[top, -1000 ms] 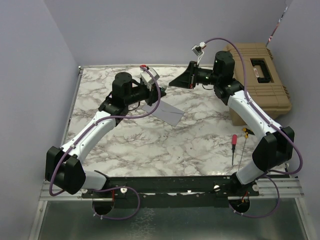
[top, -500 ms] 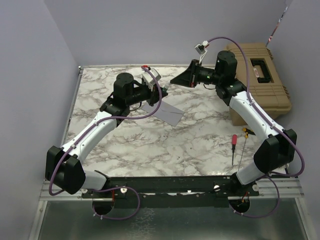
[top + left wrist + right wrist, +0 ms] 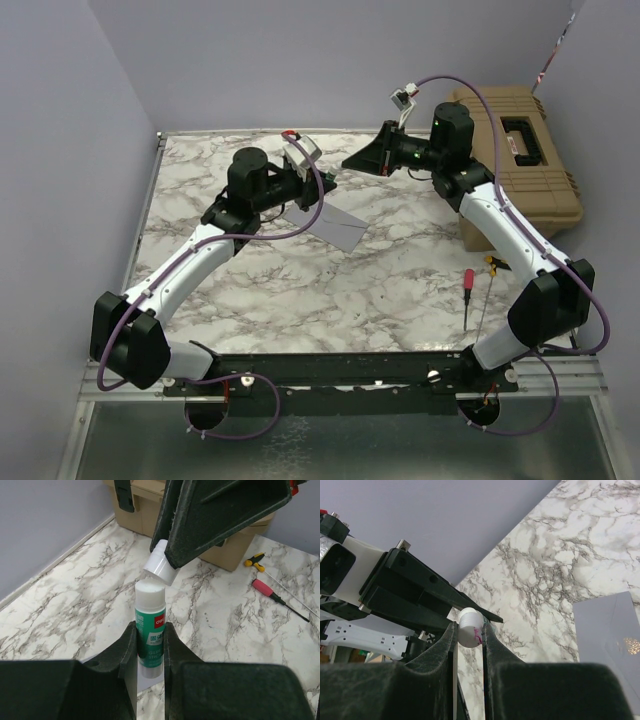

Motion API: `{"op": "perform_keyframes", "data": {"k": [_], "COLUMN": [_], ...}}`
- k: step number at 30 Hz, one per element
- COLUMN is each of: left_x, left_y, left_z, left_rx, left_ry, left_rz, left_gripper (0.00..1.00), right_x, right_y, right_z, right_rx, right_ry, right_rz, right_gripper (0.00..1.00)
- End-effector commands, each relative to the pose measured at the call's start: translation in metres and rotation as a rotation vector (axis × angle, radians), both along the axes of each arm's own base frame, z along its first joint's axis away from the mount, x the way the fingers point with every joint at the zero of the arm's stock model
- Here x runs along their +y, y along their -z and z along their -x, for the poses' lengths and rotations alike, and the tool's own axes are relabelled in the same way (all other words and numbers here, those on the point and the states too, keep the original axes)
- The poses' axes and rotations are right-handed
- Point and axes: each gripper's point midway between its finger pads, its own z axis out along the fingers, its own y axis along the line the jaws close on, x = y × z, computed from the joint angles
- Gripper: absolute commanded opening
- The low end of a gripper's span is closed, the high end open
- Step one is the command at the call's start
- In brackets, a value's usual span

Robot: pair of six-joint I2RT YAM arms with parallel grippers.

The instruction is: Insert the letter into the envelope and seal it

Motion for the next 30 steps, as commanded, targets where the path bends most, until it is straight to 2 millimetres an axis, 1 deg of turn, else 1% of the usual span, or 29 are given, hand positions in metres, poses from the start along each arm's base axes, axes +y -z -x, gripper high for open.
{"op": "perform_keyframes", "data": {"k": [1, 3, 7, 11, 21, 22, 30], "left_x": [-0.005, -0.008, -0.012, -0.015, -0.021, -0.022, -0.025], "left_y": [-0.015, -0.019, -0.017, -0.019, -0.017, -0.020, -0.016], "left_z": [0.009, 0.009, 0.008, 0.010, 0.010, 0.010, 0.010], "left_rx": [-0.029, -0.040, -0.039, -0.054, -0.130, -0.151, -0.192], "left_ry": [0.015, 0.018, 0.024, 0.039, 0.102, 0.107, 0.147], "left_rz": [0.036, 0.039, 0.032, 0.026, -0.095, -0.103, -0.199], "left_gripper": [0.00, 0.00, 0.00, 0.00, 0.00, 0.00, 0.00], "right_x": [0.002, 0.003, 0.005, 0.006, 0.004, 0.005, 0.011], "right_y": [0.000, 0.000, 0.000, 0.002, 0.009, 0.011, 0.018], "right_z": [0.007, 0.008, 0.011, 0.014, 0.022, 0.023, 0.029], "right_rx": [0.013, 0.017, 0.027, 0.046, 0.137, 0.146, 0.189], "right_ry": [-0.023, -0.033, -0.055, -0.072, -0.120, -0.122, -0.140], "right_rz": [-0.007, -0.012, -0.018, -0.004, 0.069, 0.076, 0.114], "right_gripper": [0.01, 0.01, 0.01, 0.01, 0.01, 0.01, 0.01]}}
